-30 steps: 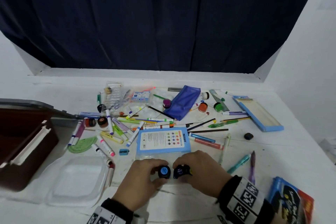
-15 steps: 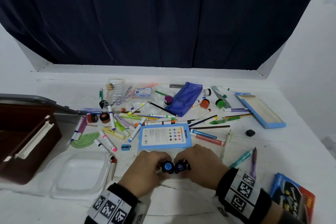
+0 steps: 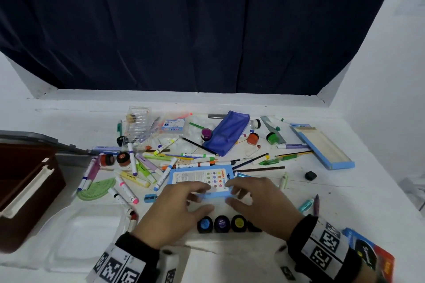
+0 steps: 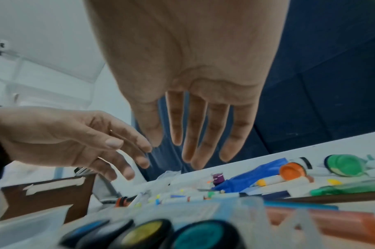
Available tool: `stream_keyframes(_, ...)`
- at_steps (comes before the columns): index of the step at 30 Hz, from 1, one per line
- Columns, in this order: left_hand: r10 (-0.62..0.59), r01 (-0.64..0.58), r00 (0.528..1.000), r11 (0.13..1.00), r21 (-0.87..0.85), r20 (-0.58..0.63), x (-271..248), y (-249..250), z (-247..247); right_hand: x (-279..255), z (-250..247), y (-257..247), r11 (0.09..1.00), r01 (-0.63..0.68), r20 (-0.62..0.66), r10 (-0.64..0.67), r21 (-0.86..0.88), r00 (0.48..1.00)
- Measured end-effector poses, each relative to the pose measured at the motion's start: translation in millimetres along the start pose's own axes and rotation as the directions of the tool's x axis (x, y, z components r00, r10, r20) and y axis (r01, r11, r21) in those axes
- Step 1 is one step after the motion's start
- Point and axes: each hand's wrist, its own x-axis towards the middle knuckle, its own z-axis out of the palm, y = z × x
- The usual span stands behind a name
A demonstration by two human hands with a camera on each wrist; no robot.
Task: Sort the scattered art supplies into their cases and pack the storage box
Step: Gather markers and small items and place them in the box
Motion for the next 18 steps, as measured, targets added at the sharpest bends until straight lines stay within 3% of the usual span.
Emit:
stream_keyframes(3,0.045,-0.062,0.988,0.992,-0.111,-0.145,22.7,15.6,-13.2,11.3,-14.8,21.2,0.994,-0.001,-0.253,0.029,0.109,0.967)
stream_keyframes(8,0.058,-0.094,0.967,0.986,-0.136,-0.248,87.7,25.1,-28.9,36.8,-45.0,56.2,0.990,0.002,-0.410,0.056,0.141,0.910)
stream_keyframes(12,-0.028,0.019,0.980,0.999,-0.045,-0.196,149.7,12.2,-31.8,74.2,-59.0,86.4,0.998,-0.020,-0.388,0.044,0.064,0.921)
stream_keyframes(18,-0.129,0.128,0.992,0.972,0.199,-0.008,221.1,-13.5,-27.3,130.8,-63.7,112.7,0.971,-0.163,-0.215,0.124,-0.173,0.969)
